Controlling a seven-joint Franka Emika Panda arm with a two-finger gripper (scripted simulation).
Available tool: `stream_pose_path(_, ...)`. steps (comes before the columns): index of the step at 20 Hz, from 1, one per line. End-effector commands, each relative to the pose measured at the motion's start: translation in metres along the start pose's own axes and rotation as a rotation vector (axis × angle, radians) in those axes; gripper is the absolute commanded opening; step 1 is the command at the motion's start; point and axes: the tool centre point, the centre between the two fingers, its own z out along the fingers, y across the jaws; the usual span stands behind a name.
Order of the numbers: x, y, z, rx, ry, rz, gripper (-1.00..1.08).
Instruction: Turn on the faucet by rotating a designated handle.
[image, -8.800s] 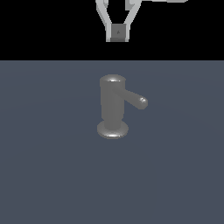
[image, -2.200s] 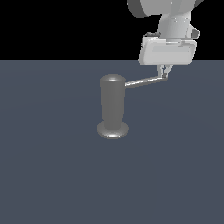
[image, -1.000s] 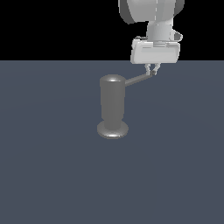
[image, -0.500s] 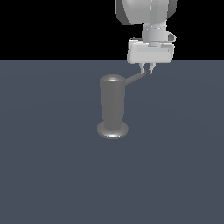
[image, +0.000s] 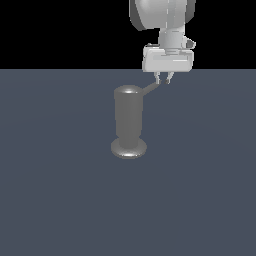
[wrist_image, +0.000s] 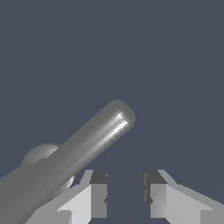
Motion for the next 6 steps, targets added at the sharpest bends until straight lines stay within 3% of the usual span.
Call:
stream_pose_path(1, 0.0079, -0.0025, 0.0112, 0.001, -0.004, -0.001, -1.00)
stream_pose_path(6, 0.0156, -0.0028, 0.0119, 0.001, -0.005, 0.001, -1.00)
